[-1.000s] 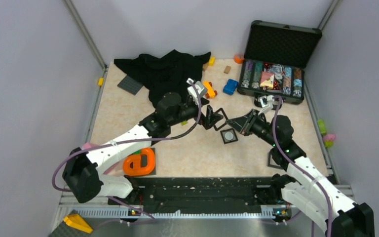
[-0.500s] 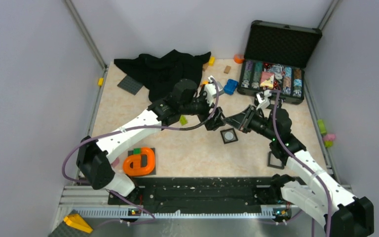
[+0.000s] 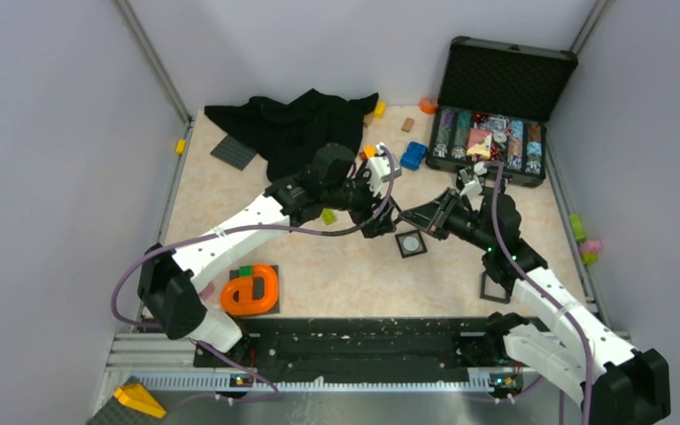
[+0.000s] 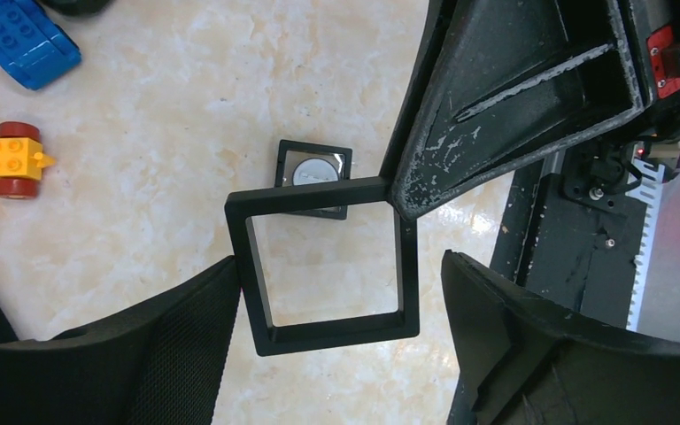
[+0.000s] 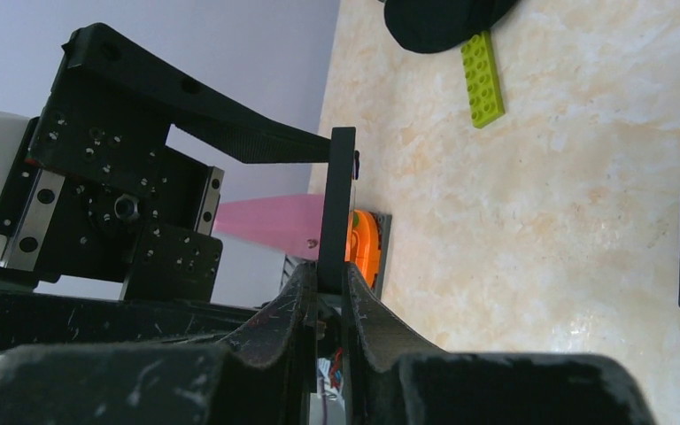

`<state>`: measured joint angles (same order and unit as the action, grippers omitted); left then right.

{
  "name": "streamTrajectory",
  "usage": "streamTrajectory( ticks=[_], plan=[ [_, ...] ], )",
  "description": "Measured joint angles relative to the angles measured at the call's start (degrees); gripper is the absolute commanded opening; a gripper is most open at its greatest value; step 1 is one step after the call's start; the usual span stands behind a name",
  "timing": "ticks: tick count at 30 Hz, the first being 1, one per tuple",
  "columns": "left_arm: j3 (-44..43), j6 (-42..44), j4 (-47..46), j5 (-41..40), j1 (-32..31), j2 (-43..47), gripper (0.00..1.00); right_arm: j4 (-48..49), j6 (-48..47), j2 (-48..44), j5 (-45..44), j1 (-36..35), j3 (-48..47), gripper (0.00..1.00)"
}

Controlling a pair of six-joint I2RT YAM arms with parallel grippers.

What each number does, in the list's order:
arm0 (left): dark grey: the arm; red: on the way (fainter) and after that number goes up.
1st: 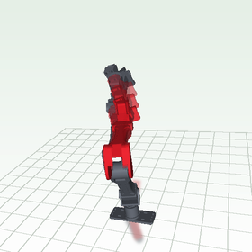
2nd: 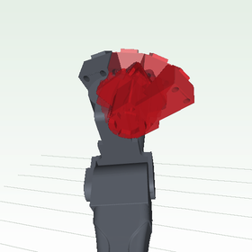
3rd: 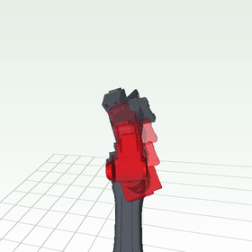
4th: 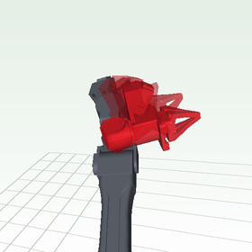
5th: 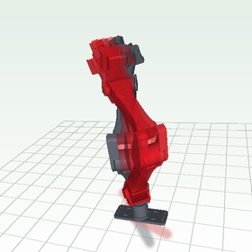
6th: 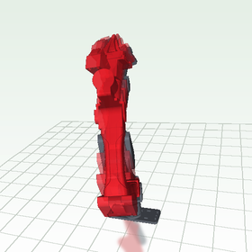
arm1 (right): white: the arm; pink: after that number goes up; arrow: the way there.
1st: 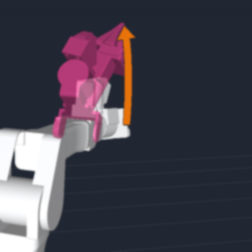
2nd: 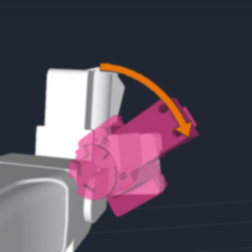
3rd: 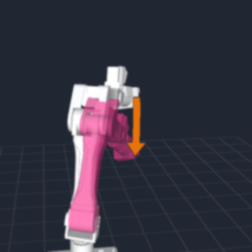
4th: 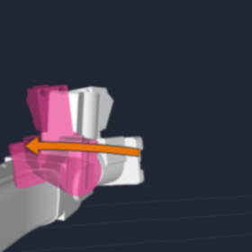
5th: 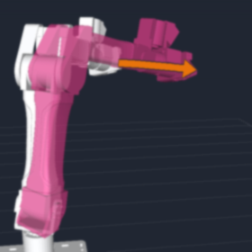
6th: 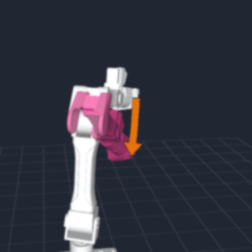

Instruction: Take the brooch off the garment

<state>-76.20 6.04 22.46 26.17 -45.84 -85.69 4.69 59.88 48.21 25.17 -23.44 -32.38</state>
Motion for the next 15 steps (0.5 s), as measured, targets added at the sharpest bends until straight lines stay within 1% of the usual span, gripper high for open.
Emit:
streamTrajectory(
  ticks=[6, 11, 13, 15],
  plan=[
    [-1.75, 0.74, 2.05, -0.55, 0.07, -1.42, 0.81, 0.0, 0.87, 0.44, 0.2, 0.0, 0.02, 0.0],
    [-3.23, 1.4, 3.3, -0.52, 0.09, -2.78, 0.81, 0.0, 1.14, 0.46, -0.04, 0.0, 0.02, 0.0],
    [-3.67, 1.44, 3.65, -0.52, 0.09, -3.23, 0.78, 0.04, 1.25, 0.46, -0.09, 0.0, 0.02, 0.0],
    [-3.8, 1.53, 3.93, -0.57, 0.09, -3.45, 0.73, 0.04, 1.27, 0.44, -0.07, 0.0, 0.02, 0.0]
  ],
)
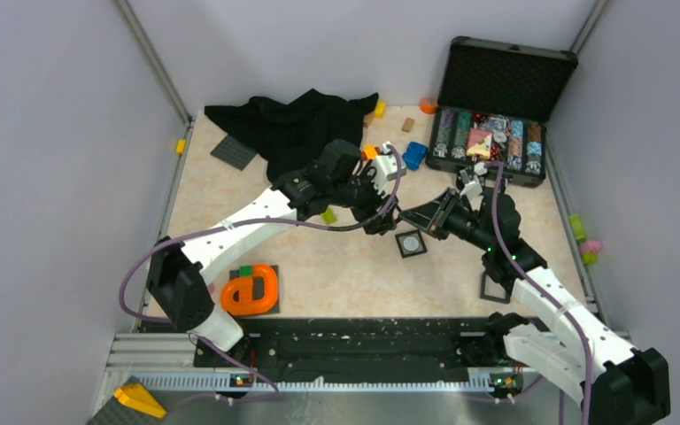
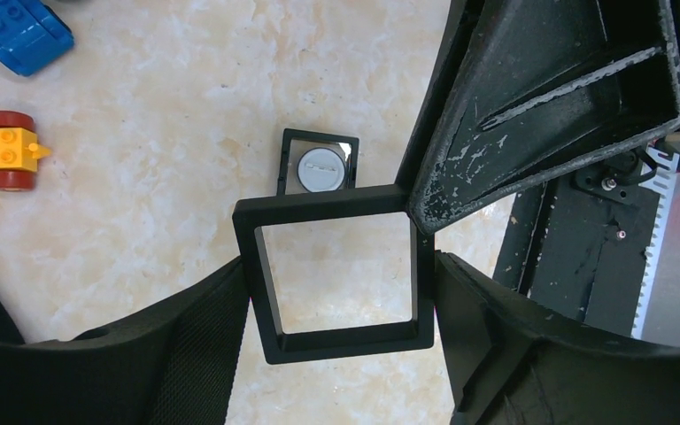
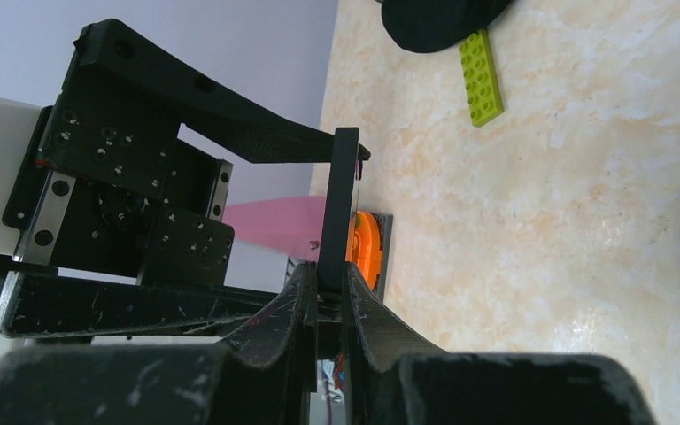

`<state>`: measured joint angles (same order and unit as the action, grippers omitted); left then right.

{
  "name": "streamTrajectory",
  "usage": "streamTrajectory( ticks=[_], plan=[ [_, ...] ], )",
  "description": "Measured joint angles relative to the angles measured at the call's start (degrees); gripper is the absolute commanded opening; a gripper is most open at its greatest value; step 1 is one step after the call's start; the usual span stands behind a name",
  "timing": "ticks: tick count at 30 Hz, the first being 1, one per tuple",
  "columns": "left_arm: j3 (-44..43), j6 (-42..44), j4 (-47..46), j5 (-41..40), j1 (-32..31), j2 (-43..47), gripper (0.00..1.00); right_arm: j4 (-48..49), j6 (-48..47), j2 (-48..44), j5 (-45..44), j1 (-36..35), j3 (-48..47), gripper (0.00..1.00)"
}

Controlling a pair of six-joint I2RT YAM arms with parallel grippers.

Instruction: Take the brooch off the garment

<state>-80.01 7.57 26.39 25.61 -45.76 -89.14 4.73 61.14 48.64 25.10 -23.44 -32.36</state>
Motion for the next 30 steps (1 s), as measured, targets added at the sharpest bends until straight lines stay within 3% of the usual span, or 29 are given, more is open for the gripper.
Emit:
streamTrajectory(
  ticks=[6, 7, 10, 14, 23, 30],
  plan=[
    [-1.51, 0.24, 1.73, -0.37, 0.0, -0.63, 0.61, 0.13, -0.02, -0.07, -0.09, 0.0, 0.02, 0.0],
    [-1.77, 0.28, 1.9, -0.42, 0.0, -0.74, 0.6, 0.15, -0.02, -0.15, -0.22, 0.0, 0.02, 0.04],
    [-2.1, 0.37, 1.92, -0.39, -0.04, -0.98, 0.6, 0.09, -0.11, -0.5, -0.66, 0.0, 0.02, 0.29],
    [-2.43, 0.83, 1.95, -0.57, -0.04, -1.51, 0.59, -1.42, -1.55, -1.38, -2.23, 0.0, -0.07, 0.42],
    [-4.5, 3.13, 1.95, -1.62, -0.07, -7.69, 0.57, -19.69, -8.72, -9.79, -19.78, 0.0, -5.55, 0.4],
    [-8.79, 4.61, 1.92, -1.66, -0.39, -16.22, 0.56, -25.97, -12.26, -18.45, -29.4, 0.0, -6.01, 0.39]
  ],
)
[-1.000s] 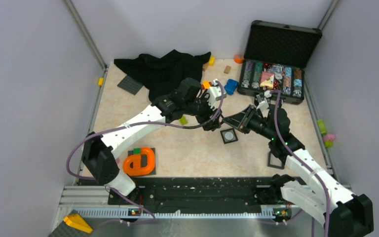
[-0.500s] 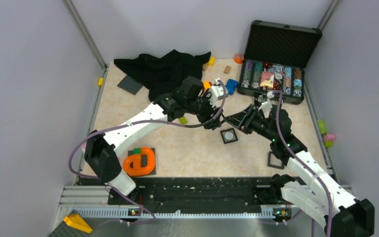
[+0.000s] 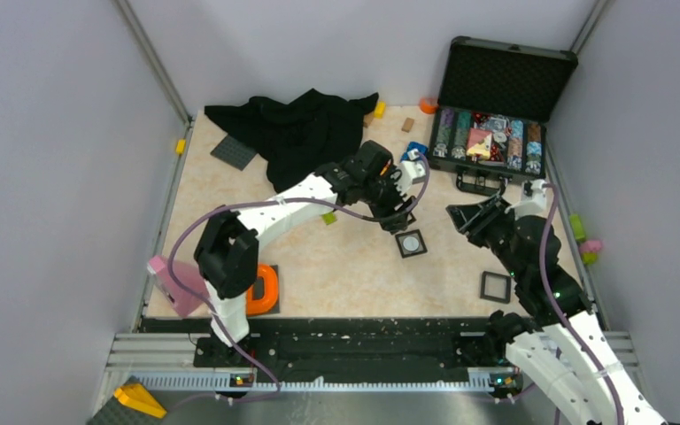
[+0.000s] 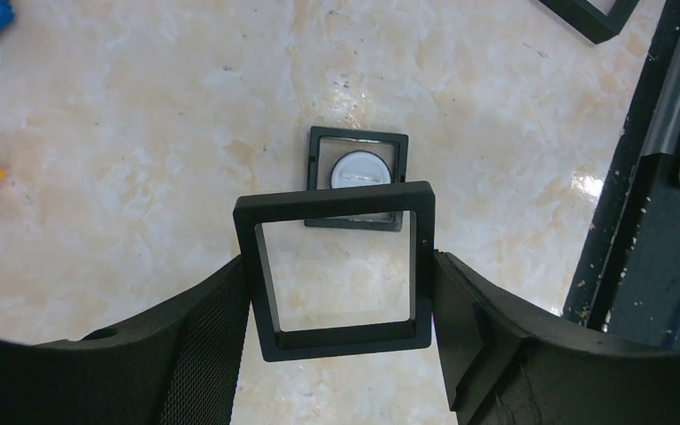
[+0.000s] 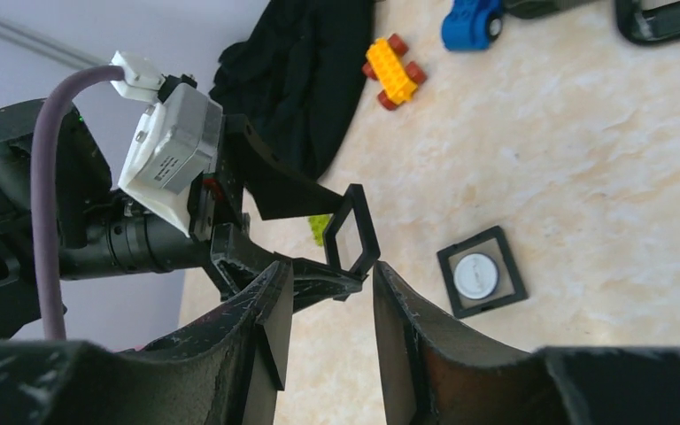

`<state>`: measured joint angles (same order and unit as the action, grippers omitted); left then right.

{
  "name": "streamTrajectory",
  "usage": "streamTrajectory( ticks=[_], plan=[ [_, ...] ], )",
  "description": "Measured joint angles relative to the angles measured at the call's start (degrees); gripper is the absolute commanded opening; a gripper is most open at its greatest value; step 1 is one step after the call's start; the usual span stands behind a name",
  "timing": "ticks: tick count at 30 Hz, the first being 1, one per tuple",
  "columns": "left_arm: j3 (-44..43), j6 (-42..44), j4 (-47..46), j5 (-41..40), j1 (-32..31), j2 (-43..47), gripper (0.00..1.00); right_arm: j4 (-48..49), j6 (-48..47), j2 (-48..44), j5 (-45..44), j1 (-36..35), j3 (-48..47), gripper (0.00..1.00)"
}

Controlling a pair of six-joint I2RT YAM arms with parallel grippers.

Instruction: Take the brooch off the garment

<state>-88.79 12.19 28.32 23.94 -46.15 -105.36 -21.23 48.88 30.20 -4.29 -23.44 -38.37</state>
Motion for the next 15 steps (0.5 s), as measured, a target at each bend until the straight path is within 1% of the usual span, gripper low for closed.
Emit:
streamTrajectory(
  ticks=[4, 9, 15],
  plan=[
    [-3.58, 0.79, 0.35, -0.39, -0.7, -4.2, 0.56, -2.1, -1.29, -3.69, -4.11, 0.0, 0.0, 0.37],
    [-8.68, 2.16, 2.01, -1.42, -1.95, -9.25, 0.57, -1.49, -2.71, -9.53, -7.98, 0.0, 0.07, 0.37],
    [-12.74, 4.39, 5.01, -3.5, -3.91, -13.79, 0.56, -1.29, -3.72, -10.23, -10.12, 0.0, 0.09, 0.37]
  ],
)
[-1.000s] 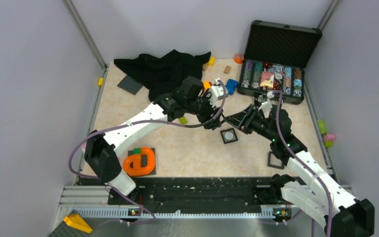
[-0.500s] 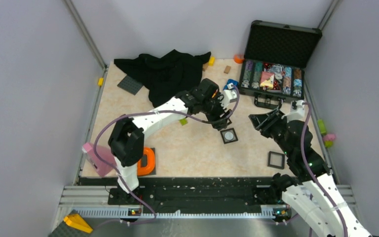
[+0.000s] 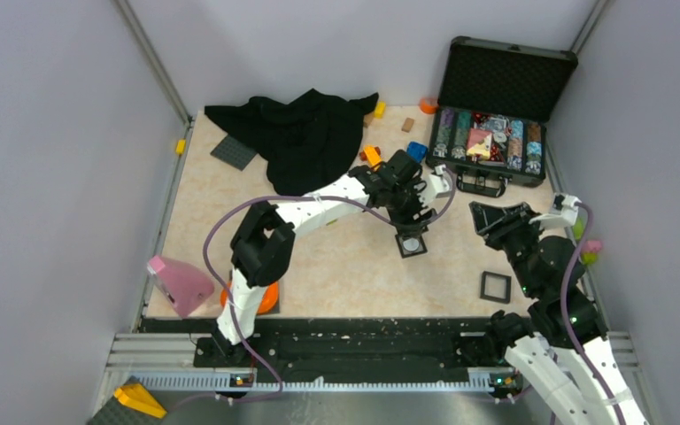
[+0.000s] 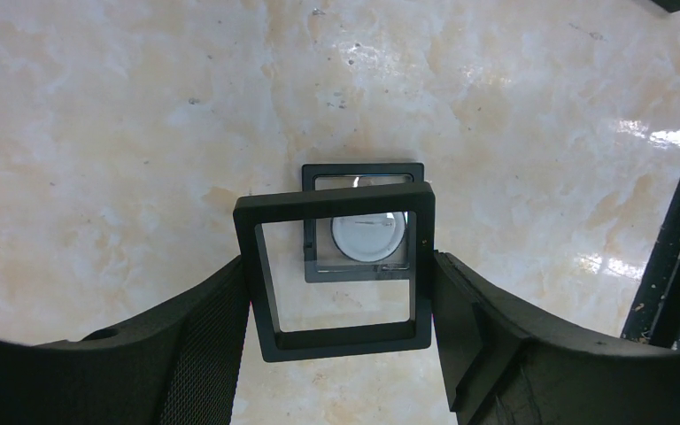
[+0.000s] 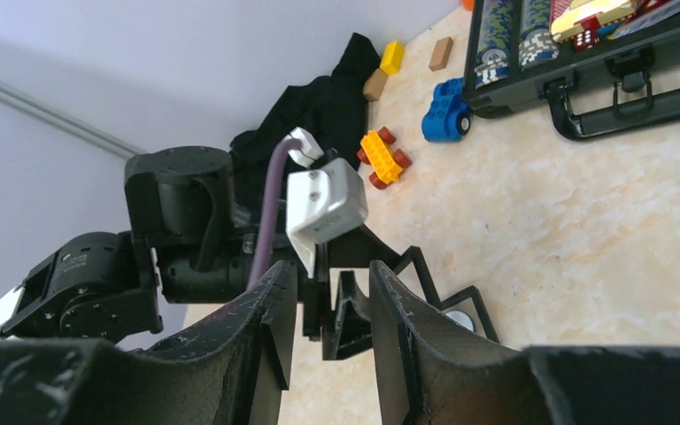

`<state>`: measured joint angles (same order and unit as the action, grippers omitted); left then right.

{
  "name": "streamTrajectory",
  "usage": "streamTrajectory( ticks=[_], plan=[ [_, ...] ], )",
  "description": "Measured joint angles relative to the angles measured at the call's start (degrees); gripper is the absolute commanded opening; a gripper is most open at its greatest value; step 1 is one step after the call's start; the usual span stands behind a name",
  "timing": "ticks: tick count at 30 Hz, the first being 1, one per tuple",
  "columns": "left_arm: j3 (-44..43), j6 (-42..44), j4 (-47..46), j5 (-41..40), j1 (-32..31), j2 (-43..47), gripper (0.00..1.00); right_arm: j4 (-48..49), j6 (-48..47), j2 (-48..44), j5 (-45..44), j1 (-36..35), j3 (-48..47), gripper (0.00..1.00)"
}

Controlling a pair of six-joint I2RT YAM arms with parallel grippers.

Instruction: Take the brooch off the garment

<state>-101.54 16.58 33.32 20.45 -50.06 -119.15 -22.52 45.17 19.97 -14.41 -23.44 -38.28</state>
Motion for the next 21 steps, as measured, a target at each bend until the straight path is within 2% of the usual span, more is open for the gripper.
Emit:
streamTrajectory(
  ticks=[21],
  plan=[
    [-5.79, 3.3, 4.9, -6.99, -3.17, -8.31, 0.55, 0.83, -3.06, -6.25, -4.7, 0.0, 0.42, 0.35]
  ],
)
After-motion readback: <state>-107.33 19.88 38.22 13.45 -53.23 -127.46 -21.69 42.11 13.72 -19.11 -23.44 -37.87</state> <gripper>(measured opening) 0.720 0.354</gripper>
